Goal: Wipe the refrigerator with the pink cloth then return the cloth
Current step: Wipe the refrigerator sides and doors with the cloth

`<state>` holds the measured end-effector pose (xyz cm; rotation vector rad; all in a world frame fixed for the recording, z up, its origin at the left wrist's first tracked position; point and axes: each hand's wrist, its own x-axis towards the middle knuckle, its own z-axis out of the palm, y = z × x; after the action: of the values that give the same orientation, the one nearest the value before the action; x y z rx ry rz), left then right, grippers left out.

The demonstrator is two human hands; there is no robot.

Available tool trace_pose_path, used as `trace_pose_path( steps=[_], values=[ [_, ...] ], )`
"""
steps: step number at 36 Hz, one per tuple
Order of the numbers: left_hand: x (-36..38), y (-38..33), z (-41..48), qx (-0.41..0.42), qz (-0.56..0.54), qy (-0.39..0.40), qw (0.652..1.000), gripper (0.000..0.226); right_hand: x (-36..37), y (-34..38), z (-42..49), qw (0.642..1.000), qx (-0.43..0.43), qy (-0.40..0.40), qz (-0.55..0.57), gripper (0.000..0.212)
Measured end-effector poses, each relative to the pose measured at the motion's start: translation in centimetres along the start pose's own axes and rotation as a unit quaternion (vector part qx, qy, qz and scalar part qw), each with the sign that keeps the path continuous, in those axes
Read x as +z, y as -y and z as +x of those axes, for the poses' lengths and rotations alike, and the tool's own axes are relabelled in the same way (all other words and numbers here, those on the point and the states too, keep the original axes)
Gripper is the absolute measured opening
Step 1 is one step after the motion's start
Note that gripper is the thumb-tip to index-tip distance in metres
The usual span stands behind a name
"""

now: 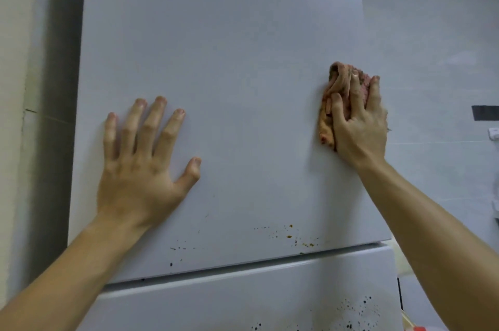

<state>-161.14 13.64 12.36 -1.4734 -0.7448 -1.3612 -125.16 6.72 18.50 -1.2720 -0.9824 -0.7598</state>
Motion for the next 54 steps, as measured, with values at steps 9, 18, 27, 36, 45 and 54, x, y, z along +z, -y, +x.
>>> trace_pose_path(
  steps=[9, 18, 27, 36, 45, 54],
  values=[
    [-0.1, 0.0, -0.2, -0.001, -0.005, 0.006, 1.0, 0.075, -0.2, -4.2, -10.4, 0.998, 0.063, 0.004, 0.001, 0.082],
    [-0.2, -0.2, 0.0, -0.005, -0.014, 0.01, 1.0, 0.075, -0.8, -5.6, -14.4, 0.99, 0.136, 0.003, 0.022, 0.082],
    [0.0, -0.2, 0.1, 0.0, -0.002, 0.004, 1.0, 0.074, 0.4, -1.5, -3.7, 0.994, 0.103, -0.036, 0.023, 0.075],
    [-0.1, -0.1, -0.1, -0.005, -0.006, -0.001, 1.0, 0.074, 0.4, -3.1, -11.0, 0.997, 0.07, -0.018, -0.003, 0.082],
    [-0.3, -0.2, 0.2, -0.007, -0.012, 0.014, 1.0, 0.076, 1.4, -2.8, -18.9, 0.997, 0.049, 0.04, -0.033, 0.073],
    [-0.1, -0.1, -0.2, -0.008, -0.021, 0.015, 1.0, 0.077, 0.9, 0.2, -9.7, 0.998, -0.023, 0.04, -0.029, 0.071]
  ],
)
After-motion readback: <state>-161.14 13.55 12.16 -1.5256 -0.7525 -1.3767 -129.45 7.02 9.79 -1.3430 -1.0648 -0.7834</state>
